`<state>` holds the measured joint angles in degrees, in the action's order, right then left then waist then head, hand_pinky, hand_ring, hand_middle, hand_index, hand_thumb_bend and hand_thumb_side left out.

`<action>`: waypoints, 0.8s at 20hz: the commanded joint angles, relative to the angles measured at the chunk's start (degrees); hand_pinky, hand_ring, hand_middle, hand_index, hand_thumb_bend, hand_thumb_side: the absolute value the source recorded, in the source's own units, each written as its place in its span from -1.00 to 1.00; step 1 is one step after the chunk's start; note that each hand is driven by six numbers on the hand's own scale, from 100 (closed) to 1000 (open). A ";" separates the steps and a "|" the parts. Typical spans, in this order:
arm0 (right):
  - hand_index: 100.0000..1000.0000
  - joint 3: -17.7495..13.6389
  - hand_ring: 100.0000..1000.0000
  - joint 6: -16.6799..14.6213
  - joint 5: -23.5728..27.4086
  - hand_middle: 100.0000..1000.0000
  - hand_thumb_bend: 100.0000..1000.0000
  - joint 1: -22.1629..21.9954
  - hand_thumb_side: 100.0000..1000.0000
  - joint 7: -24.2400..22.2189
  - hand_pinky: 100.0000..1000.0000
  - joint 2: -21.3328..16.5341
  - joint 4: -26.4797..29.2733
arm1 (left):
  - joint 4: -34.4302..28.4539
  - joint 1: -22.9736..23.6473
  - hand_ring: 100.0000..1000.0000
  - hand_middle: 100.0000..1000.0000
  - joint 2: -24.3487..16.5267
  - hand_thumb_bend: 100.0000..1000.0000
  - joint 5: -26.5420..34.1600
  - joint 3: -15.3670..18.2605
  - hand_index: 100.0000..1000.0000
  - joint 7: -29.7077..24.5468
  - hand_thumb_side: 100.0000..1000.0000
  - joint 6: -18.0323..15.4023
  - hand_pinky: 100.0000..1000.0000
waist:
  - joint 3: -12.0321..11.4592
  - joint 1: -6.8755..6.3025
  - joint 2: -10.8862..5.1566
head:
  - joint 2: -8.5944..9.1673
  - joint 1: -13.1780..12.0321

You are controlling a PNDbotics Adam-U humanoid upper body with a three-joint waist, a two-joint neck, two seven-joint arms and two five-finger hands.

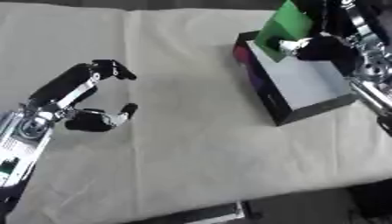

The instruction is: Pick up the objects with one hand, pass them to the other hand, and then place them into the box on the other side of the table.

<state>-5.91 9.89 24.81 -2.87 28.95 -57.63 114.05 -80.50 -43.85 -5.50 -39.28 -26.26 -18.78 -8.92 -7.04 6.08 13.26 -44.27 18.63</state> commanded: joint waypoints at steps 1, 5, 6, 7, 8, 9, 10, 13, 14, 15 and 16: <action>-0.24 -1.91 -0.12 -0.01 0.20 -0.48 0.24 -1.06 -1.00 2.03 0.04 -1.63 0.54 | -1.54 -0.77 0.45 0.38 -0.41 -0.65 0.26 0.67 0.56 0.12 -0.48 0.26 0.64 | 0.13 -0.75 0.14 | 0.15 0.83; -0.23 -2.46 -0.11 1.27 -0.36 -0.47 0.25 -3.48 -1.00 4.71 0.05 -0.64 0.54 | -1.89 -0.67 0.44 0.37 -0.41 -0.67 0.48 0.76 0.56 0.18 -0.46 0.44 0.64 | 0.04 -0.90 0.39 | 0.15 1.70; -0.22 -2.51 -0.11 1.71 -0.49 -0.46 0.25 -4.00 -1.00 5.23 0.05 -0.37 0.54 | -1.95 -0.59 0.45 0.38 -0.39 -0.67 0.51 0.79 0.56 0.20 -0.46 0.51 0.64 | -0.03 -0.97 0.48 | 0.15 1.80; -0.22 -2.58 -0.11 2.12 -0.63 -0.46 0.25 -4.40 -1.00 5.70 0.05 -0.13 0.54 | -2.05 -0.53 0.45 0.38 -0.37 -0.67 0.46 0.80 0.56 0.22 -0.46 0.54 0.64 | -0.09 -1.03 0.56 | 0.15 1.88; -0.22 -2.65 -0.11 2.52 -0.57 -0.46 0.25 -4.76 -1.00 6.26 0.04 0.20 0.54 | -2.18 -0.53 0.45 0.38 -0.34 -0.68 0.44 0.80 0.55 0.23 -0.47 0.54 0.64 | -0.17 -1.12 0.65 | 0.15 1.95; -0.21 -2.70 -0.11 2.83 -0.40 -0.44 0.25 -5.04 -1.00 6.82 0.05 0.46 0.54 | -2.33 -0.55 0.45 0.38 -0.32 -0.69 0.48 0.78 0.56 0.21 -0.47 0.55 0.64 | -0.24 -1.19 0.71 | 0.15 2.01; -0.21 -2.71 -0.10 3.15 -0.20 -0.43 0.25 -5.39 -1.00 7.41 0.04 0.78 0.54 | -2.52 -0.68 0.46 0.38 -0.36 -0.68 0.61 0.71 0.56 0.13 -0.48 0.57 0.64 | -0.34 -1.23 0.80 | 0.15 2.08; -0.19 -2.59 -0.10 4.16 0.19 -0.41 0.25 -6.51 -1.00 9.74 0.05 1.82 0.54 | -3.56 -0.99 0.46 0.39 -0.43 -0.69 1.42 0.48 0.56 -0.18 -0.48 0.78 0.64 | -0.78 -1.31 1.08 | 0.15 2.62; -0.19 -2.64 -0.10 4.36 0.28 -0.40 0.25 -6.81 -1.00 10.70 0.05 2.16 0.54 | -4.00 -1.07 0.46 0.39 -0.45 -0.70 1.70 0.42 0.56 -0.29 -0.48 0.86 0.64 | -0.92 -1.33 1.17 | 0.15 2.78; -0.18 -2.70 -0.09 4.48 0.33 -0.39 0.26 -7.11 -1.00 11.62 0.05 2.42 0.54 | -4.41 -1.13 0.46 0.39 -0.51 -0.69 1.93 0.37 0.56 -0.40 -0.49 0.96 0.65 | -1.03 -1.34 1.25 | 0.15 2.91; -0.18 -2.78 -0.09 4.61 0.26 -0.39 0.26 -7.48 -1.00 12.49 0.06 2.59 0.54 | -4.79 -1.20 0.46 0.39 -0.58 -0.69 2.13 0.36 0.56 -0.49 -0.49 1.07 0.65 | -1.13 -1.33 1.33 | 0.15 3.06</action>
<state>-7.61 14.33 24.96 -10.35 40.27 -53.96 114.05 -83.72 -43.85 -5.52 -37.73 -25.98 -19.14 -8.00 -8.26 5.38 14.45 -44.27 21.35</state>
